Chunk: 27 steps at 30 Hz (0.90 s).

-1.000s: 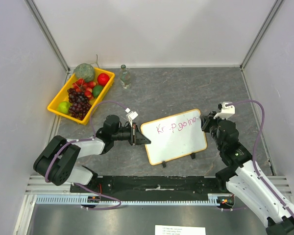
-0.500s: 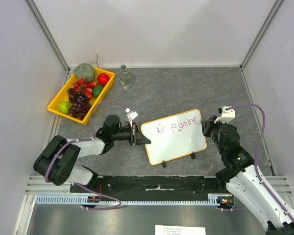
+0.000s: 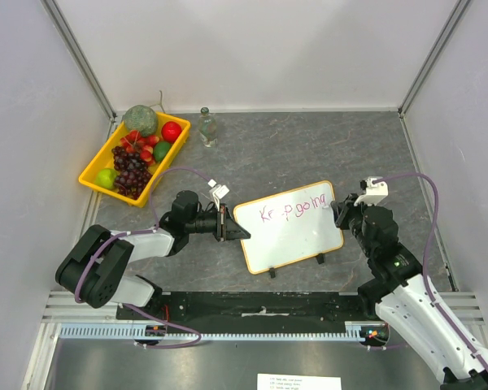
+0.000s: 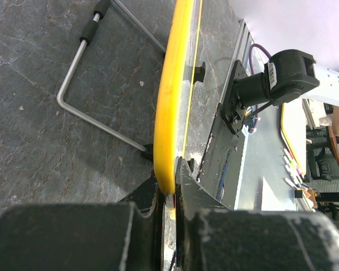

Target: Write a sentence on the whiteboard

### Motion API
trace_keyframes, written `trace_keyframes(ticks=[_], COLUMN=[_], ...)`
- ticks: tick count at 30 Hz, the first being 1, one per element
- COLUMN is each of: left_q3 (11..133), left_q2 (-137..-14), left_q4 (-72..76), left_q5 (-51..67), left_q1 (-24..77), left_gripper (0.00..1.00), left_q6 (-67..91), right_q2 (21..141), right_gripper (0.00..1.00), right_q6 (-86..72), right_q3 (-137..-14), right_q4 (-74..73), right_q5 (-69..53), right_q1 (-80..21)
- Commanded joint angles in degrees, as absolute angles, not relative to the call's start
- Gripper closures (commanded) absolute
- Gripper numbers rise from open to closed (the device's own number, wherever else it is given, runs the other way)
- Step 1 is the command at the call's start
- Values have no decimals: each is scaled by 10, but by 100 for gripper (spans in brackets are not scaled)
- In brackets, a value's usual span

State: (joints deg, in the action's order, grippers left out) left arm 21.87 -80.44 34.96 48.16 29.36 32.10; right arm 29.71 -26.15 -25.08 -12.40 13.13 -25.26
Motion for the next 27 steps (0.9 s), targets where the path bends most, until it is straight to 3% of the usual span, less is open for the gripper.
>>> trace_keyframes(ticks=[1,27], left_q3=[211,210], left_q2=[-811,-806], left_q4=[301,299], left_q5=[419,417], left_q1=[295,294], left_gripper=[98,98], left_q6=[244,243], right_q2=[310,288], right_gripper=[100,100], right_q6=[-265,-298], right_q3=[-245,-317], right_q4=[-136,-120], right_q5=[93,48], right_q1=[-250,-250])
